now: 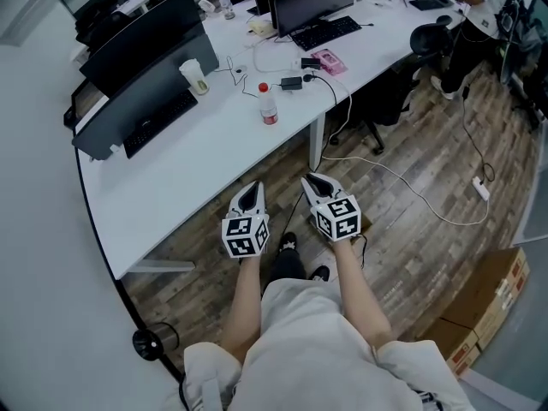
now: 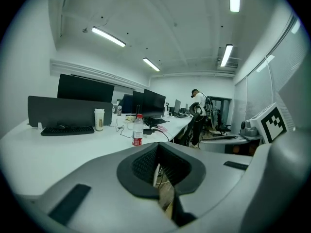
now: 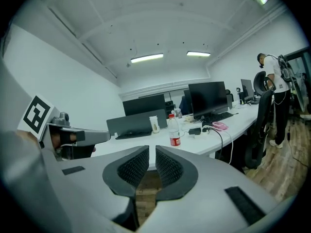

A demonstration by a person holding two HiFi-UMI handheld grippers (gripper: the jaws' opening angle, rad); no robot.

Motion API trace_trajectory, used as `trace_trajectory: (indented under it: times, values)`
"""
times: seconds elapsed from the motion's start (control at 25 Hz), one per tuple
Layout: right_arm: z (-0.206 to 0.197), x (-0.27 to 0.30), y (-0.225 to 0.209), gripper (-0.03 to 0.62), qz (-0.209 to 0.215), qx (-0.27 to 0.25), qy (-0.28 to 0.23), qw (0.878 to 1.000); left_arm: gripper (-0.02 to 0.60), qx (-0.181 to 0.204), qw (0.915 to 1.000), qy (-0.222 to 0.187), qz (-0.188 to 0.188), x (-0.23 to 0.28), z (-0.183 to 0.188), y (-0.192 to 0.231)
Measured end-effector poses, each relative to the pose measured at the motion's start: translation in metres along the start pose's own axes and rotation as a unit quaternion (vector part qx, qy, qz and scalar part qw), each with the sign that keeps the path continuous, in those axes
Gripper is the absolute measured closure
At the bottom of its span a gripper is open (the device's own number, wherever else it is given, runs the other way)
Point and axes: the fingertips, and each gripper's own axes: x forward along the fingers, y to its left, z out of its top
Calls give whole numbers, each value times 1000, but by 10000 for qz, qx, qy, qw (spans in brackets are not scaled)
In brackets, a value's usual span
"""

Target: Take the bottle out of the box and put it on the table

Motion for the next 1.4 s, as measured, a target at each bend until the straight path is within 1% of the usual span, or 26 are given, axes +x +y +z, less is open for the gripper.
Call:
trace_trajectory:
  times: [0.2,0.4,0.6,0.68,0.8,0.92,1.28,1.4]
  values:
    - [-1,-14,0,554,-125,-26,28,9999,569,17,10000,-66,-6,-12,-3,-8]
    - [-1,-21,1,554,-112,-25,14,9999,569,11,9999,-126,-116,-13,-6,-18]
    - [-2,-25,8,555,-82,-74,1,9999,569,41,9999,-113,-94,-19,-10,-20]
    - [0,-26,8,554,-90,-77,2,9999,569,40,9998,-106,-156,-19,-9,-22]
    - [-1,-26,11,554,-105,-83,16,9999,569,129,9997,-72,-169,-21,-10,-22]
    - [-1,-26,8,554,-129,-99,13,9999,569,196,9996,-46,-196,-17,-11,-25]
    - [-5,-27,0,554,-187,33,60,9998,569,219,9994,72,-265,-12,-16,-31]
    - [-6,-27,1,554,-165,38,27,9999,568,281,9991,33,-313,-12,-14,-33]
